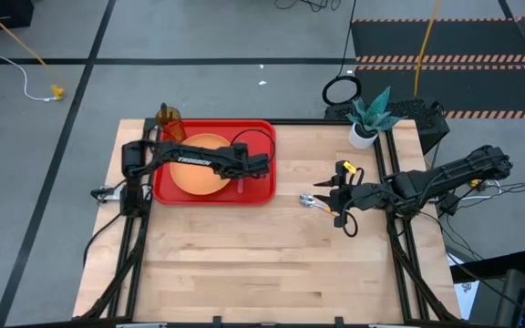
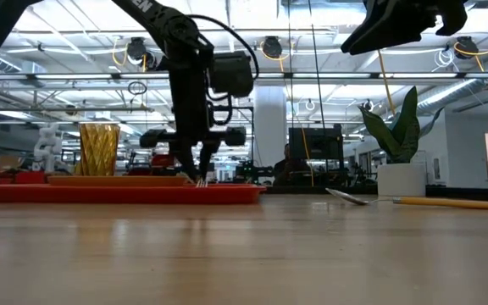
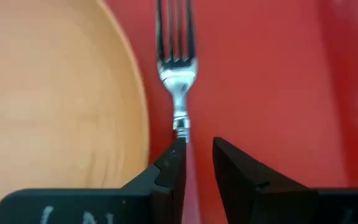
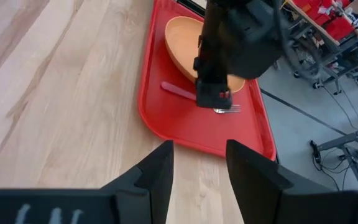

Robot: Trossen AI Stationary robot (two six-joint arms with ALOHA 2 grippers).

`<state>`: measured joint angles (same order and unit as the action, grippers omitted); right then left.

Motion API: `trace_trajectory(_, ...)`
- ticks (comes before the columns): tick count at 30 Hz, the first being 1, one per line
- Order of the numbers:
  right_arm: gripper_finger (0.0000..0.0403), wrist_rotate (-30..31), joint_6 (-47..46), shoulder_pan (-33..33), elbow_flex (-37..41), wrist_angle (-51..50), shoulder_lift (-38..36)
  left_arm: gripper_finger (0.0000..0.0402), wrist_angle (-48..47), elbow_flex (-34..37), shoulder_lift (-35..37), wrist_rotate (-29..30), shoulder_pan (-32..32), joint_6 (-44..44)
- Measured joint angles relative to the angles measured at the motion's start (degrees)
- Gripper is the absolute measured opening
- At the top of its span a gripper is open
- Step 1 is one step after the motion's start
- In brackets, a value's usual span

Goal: Pick and place plate/cup/fork/spoon on tray
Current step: Put the yellow spoon on the red tray to the right of the pink fork

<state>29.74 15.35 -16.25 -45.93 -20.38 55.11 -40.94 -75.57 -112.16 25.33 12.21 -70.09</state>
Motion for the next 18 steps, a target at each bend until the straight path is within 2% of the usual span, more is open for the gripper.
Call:
trace_trajectory(4,0.0141,-0.03,-1.88,0.02,-0.01,-0.15,0.0,0.0081,0.61,0.0,3.32,0.07,-0.19,3.54)
trace_trajectory(8,0.0141,0.07,-8.33,0.02,-0.02,-1.78,0.02,0.0081,3.36,-0.09,8.11,0.34,-1.75,13.74)
trace_trajectory(13,0.0141,-2.8,-16.75,-0.48,-0.02,-7.6,0.13,0.0081,5.43,-0.07,14.07,0.89,-5.76,25.93)
trace_trajectory(18,0.0142,-0.83,-27.73,-3.8,0.87,-11.86,1.28,0.0081,2.01,0.46,18.95,4.22,-12.0,30.74)
